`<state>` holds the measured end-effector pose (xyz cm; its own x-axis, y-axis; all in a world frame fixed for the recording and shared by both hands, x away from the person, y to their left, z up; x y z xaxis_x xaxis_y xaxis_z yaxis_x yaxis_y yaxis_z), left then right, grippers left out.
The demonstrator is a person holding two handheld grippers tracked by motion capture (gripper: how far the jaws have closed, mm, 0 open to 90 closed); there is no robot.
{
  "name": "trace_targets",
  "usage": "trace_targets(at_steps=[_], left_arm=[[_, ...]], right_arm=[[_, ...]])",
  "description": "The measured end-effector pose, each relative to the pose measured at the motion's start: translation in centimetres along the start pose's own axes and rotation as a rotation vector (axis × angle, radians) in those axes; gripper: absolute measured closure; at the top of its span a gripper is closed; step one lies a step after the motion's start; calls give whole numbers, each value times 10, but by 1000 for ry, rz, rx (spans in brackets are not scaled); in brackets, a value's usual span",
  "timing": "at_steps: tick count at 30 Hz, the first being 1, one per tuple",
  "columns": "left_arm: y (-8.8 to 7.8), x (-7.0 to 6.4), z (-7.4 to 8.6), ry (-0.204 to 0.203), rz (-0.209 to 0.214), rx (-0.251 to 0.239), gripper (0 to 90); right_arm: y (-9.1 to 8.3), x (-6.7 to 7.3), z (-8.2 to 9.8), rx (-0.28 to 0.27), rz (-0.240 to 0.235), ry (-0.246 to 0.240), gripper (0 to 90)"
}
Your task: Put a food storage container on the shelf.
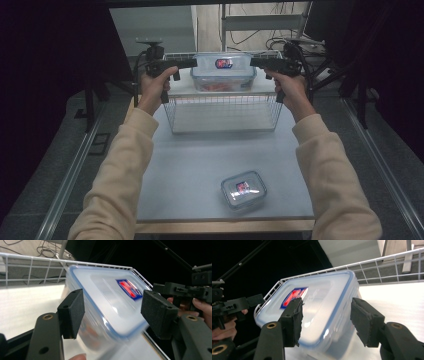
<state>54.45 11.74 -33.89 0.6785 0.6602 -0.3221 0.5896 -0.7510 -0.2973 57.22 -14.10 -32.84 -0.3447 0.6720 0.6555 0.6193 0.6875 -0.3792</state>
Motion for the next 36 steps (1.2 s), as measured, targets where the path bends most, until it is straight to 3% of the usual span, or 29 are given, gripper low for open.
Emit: trace_targets(at_steps=[5,9,12,16,20,26,36], left_arm=[[-17,-16,19,40,18,20,356],[-27,-25,36,59,36,34,355],[-33,-27,46,67,47,43,355],[-36,-28,54,64,50,48,357],[-36,-25,59,61,54,52,358],[-36,-23,64,58,58,59,358],[-39,-31,81,68,55,91,355]], right_arm=[[-14,-1,21,32,4,-59,484],[-21,-3,40,46,31,-99,643],[-18,-4,53,82,23,-125,795],[-6,-3,67,128,9,-164,881],[12,-5,71,143,20,-183,892],[18,-7,72,143,18,-177,892],[-3,-7,81,133,-11,-187,889]])
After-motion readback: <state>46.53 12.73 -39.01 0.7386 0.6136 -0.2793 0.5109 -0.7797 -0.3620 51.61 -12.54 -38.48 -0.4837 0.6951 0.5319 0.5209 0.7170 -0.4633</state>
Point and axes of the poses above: each handheld gripper's, and its own axes: y roughly forward along the jaws, z roughly out of its underside, x roughly to its left, the point moved 9 cm from there along y, roughly forward along the jaws, and after that the axes turned 13 degrees about y, right-handed, at the moved point
